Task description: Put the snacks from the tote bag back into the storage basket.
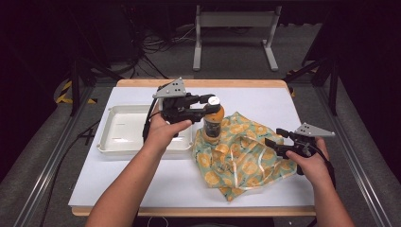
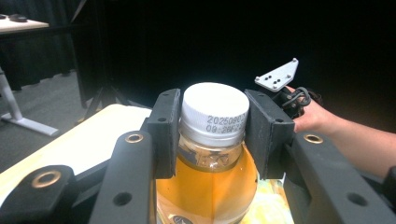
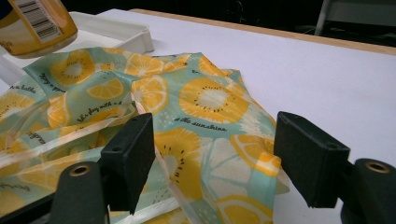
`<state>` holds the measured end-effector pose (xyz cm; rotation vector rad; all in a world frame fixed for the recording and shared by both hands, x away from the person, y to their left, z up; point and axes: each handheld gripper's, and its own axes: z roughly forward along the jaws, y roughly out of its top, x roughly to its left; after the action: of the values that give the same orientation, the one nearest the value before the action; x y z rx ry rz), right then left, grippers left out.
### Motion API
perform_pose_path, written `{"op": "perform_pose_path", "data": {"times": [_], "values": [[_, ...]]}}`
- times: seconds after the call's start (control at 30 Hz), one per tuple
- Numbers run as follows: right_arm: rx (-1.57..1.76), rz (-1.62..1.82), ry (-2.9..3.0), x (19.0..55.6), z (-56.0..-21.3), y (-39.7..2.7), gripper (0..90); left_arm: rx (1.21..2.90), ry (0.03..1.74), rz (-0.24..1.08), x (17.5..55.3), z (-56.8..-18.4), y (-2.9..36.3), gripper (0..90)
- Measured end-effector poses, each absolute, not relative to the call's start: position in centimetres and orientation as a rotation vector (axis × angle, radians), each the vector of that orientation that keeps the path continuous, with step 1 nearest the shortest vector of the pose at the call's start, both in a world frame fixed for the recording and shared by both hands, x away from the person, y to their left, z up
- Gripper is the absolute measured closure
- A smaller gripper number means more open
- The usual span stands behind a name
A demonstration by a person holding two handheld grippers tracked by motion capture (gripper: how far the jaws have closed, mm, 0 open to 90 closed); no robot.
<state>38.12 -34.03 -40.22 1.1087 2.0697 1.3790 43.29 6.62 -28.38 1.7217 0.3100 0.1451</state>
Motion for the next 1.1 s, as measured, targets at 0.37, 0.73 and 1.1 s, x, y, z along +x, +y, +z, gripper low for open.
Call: {"op": "perform_pose_path", "data": {"times": [0.37,0.73,1.1], "values": [[1.109,1.377,2.071,38.1,-40.3,-34.1,30.0,1.71,0.339,0.167,43.5,-28.3,9.1,58.5],[1.112,1.373,2.068,38.1,-40.2,-34.1,30.0,1.709,0.386,0.2,44.0,-28.6,11.8,58.5],[1.102,1.368,2.075,38.2,-40.3,-34.0,30.0,1.724,0.429,0.244,44.3,-29.0,13.6,58.5]]}}
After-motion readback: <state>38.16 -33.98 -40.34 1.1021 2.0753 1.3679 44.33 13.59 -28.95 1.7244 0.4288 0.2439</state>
